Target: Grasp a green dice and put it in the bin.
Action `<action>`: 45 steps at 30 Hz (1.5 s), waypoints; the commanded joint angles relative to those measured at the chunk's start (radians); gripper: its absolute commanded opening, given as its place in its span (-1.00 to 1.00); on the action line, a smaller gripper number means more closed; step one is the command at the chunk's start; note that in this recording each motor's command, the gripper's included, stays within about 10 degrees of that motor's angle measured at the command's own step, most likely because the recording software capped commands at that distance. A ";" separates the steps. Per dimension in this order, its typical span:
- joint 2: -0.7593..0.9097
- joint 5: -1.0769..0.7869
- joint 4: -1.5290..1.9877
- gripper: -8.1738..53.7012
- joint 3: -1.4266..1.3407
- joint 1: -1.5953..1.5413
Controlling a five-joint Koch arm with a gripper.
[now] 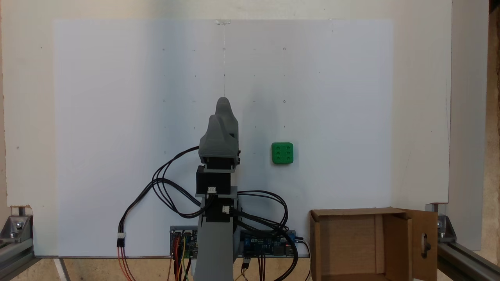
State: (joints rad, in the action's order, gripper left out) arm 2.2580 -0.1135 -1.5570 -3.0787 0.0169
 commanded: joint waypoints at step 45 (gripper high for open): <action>0.106 0.009 0.316 0.67 0.020 -0.080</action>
State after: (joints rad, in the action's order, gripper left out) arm 2.2580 -0.1135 -1.2809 -3.0680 -0.0506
